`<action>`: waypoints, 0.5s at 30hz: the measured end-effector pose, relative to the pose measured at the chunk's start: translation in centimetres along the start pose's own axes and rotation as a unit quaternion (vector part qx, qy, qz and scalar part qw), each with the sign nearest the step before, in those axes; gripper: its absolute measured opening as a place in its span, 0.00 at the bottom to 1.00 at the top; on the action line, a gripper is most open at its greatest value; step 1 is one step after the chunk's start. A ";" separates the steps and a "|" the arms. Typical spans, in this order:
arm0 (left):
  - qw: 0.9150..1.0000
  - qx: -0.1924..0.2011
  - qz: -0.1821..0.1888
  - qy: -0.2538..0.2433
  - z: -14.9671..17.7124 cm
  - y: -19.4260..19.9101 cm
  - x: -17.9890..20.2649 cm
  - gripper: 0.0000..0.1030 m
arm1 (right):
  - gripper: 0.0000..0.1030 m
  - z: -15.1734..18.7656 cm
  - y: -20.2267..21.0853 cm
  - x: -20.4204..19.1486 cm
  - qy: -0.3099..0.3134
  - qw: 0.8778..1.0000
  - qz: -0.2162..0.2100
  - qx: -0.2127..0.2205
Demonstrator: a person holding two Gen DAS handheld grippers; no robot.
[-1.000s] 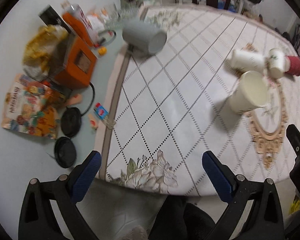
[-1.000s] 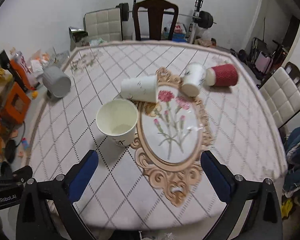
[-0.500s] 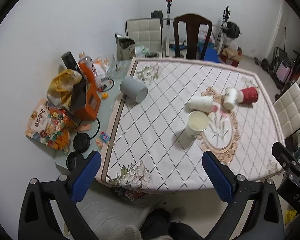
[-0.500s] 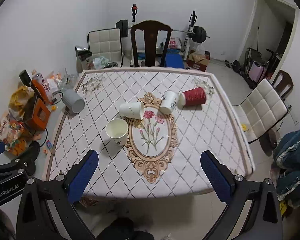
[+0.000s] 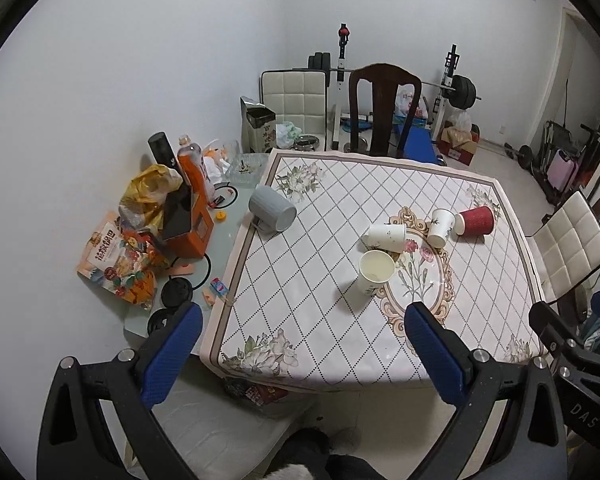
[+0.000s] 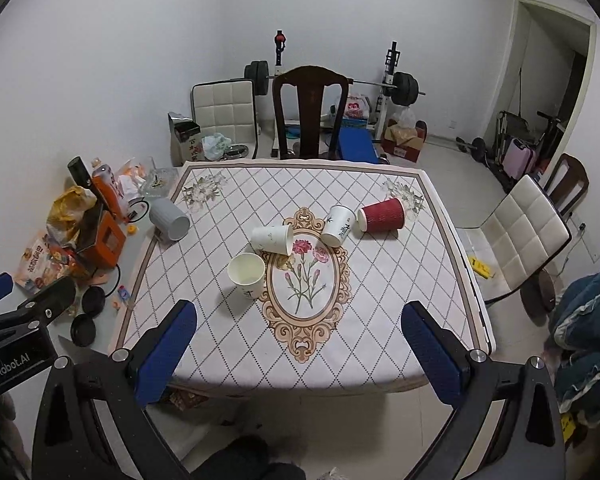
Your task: Flip cup upright
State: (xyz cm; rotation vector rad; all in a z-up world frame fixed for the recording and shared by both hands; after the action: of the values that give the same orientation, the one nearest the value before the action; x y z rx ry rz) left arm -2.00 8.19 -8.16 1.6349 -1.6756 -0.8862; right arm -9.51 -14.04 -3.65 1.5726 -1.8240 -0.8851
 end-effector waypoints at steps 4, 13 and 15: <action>1.000 0.000 -0.002 -0.001 0.1 0.4 0.1 1.00 | 1.00 0.0 0.9 -0.1 0.004 1.000 -0.006 -0.002; 1.000 -0.010 -0.004 0.007 0.9 1.0 -0.2 1.00 | 1.00 0.4 1.1 -0.1 0.009 1.000 -0.008 -0.009; 1.000 -0.012 -0.005 0.006 1.0 0.9 -0.1 1.00 | 1.00 0.5 1.1 -0.1 0.011 1.000 -0.009 -0.011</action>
State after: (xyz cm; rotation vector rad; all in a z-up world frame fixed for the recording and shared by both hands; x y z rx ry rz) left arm -3.37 8.34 -7.98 1.6305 -1.6437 -0.8966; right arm -10.57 -13.82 -3.14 1.5806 -1.7813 -0.8897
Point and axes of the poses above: each gripper's, at about its wrist camera, not at the fingertips, and y roughly against the way its jaws point, x to its right, z to its underside, the point moved 10 cm from there along -y, roughly the way its jaws point, and after that the axes turned 1 degree about -x, right-handed, at the moved point
